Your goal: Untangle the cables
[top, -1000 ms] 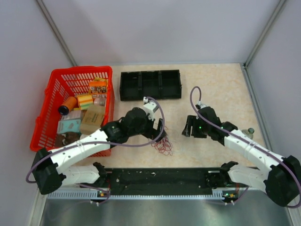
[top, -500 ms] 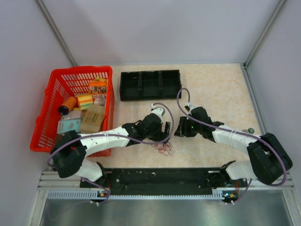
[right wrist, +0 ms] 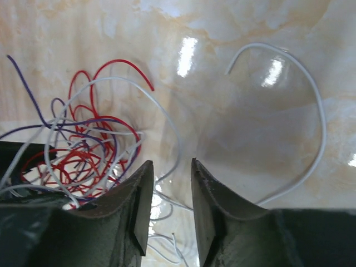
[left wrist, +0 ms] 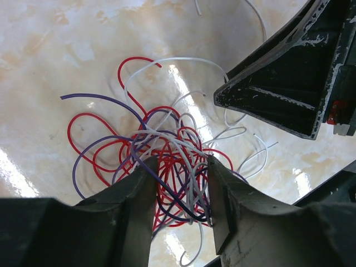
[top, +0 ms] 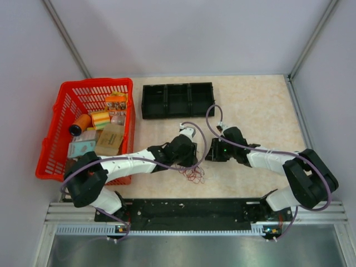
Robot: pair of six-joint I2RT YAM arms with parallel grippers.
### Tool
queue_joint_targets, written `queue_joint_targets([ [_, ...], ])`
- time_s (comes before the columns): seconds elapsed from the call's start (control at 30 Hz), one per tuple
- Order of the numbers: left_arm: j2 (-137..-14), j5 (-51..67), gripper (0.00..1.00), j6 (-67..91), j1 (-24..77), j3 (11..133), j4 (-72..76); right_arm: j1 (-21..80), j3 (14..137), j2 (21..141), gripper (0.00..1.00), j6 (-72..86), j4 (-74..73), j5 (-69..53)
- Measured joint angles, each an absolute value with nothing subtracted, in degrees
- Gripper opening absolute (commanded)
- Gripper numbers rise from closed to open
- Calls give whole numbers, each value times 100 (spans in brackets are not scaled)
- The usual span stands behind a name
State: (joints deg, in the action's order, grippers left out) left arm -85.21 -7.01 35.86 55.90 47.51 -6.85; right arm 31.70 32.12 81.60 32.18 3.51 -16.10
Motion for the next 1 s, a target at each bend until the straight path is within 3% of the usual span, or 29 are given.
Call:
queue_joint_targets([
  [0.1,-8447,-716,27,3594,5590,4694,-679,3170,3210,8134,38,3199,211,-1413],
  [0.23,-8324,-661,21,3605,5590,4600,-637,3170,3144,8066,36,3223,217,-1400],
  [0.37,-8097,-513,0,3649,5590,4453,-604,3170,3138,8272,26,3441,589,-1747],
  [0.53,-7675,-451,0,3673,5590,4381,-659,3170,3138,8536,0,3739,1068,-1994],
  [0.73,-7185,-580,0,3671,5590,4355,-1004,3159,3092,7992,0,3815,764,-1610],
  [1.0,-6005,-1162,0,3649,5590,4230,-1772,3081,2888,4960,0,3859,-78,-561],
])
